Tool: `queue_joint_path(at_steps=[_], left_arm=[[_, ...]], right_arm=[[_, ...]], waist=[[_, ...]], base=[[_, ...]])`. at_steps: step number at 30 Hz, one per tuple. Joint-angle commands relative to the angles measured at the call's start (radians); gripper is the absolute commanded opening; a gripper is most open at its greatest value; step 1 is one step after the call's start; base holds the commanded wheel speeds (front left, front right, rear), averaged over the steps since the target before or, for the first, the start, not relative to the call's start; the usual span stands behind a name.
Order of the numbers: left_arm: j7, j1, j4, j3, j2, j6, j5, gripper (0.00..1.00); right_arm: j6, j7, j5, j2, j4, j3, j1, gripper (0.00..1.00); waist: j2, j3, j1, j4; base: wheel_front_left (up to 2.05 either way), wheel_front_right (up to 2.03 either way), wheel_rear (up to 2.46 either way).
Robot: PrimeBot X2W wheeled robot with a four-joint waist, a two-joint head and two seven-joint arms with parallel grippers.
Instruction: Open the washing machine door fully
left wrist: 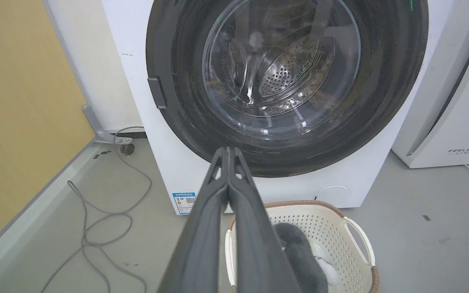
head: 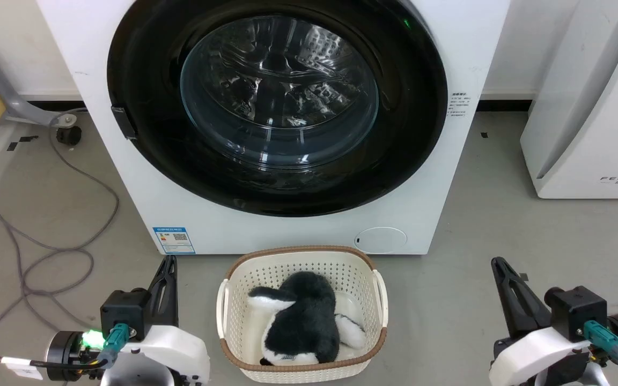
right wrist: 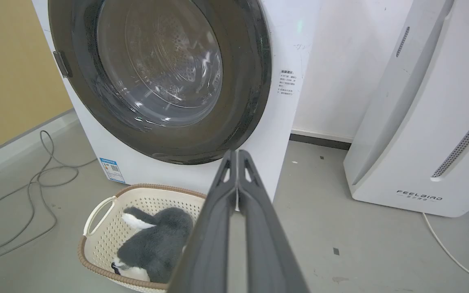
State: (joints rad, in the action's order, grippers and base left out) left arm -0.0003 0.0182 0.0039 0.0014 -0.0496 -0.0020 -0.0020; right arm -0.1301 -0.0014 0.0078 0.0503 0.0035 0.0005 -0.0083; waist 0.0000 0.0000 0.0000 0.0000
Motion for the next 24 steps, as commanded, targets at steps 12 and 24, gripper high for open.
queue_joint_path(at_steps=[12, 24], left_arm=[[-0.021, 0.002, -0.001, -0.008, 0.000, 0.014, -0.013, 1.00], [-0.046, 0.002, -0.007, -0.018, 0.000, 0.027, -0.025, 1.00]], right_arm=[[0.000, -0.021, 0.038, 0.000, -0.012, -0.024, -0.001, 1.00], [0.000, -0.046, 0.105, 0.000, -0.031, -0.048, 0.000, 1.00]], waist=[[0.0000, 0.002, 0.0000, 0.000], [0.0000, 0.003, 0.0000, 0.001]], base=[[0.00, 0.00, 0.00], [0.00, 0.00, 0.00]])
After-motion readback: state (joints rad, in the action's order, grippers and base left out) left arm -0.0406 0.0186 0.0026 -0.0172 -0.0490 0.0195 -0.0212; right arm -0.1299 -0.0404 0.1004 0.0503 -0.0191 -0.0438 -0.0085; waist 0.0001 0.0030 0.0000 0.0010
